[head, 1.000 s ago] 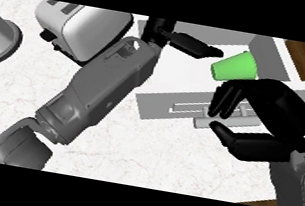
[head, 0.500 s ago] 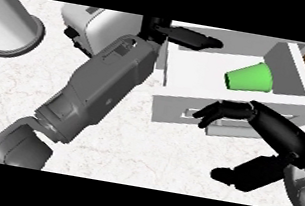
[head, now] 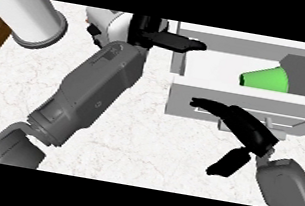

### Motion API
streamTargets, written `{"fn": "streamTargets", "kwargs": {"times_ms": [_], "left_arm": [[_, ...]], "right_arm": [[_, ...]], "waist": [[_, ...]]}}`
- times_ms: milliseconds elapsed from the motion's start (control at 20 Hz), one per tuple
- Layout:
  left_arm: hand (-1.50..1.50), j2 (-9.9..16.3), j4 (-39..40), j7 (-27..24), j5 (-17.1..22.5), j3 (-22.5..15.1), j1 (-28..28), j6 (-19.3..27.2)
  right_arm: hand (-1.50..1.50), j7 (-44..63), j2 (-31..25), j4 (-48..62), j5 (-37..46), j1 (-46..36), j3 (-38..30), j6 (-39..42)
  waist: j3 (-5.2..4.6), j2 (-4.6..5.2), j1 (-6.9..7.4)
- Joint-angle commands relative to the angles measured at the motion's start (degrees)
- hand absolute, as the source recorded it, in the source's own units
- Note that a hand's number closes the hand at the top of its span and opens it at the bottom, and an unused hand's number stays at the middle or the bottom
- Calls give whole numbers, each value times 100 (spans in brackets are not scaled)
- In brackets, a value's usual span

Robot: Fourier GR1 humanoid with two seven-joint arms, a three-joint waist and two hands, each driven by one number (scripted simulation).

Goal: Pick up the cup, place it into the drawer and close the drawer

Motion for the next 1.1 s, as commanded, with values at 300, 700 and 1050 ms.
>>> {"fn": "streamTargets", "kwargs": {"times_ms": [300, 700, 1050], "left_arm": [[-150, 280, -848, -42, 41, -1, 948, -396], [-150, 669, -1331, 93, 85, -32, 1497, -792], [-150, 932, -1550, 332, 103, -37, 1531, -982]], "right_arm": [[150, -1165, 574, 3624, 1170, -1298, 71, -1066], [150, -2274, 268, 5135, 786, -2488, -1049, -1694], [150, -2155, -188, 5784, 500, -3533, -1689, -1732]], "waist": [[11, -5, 551], [24, 66, 803], [25, 157, 979]]}}
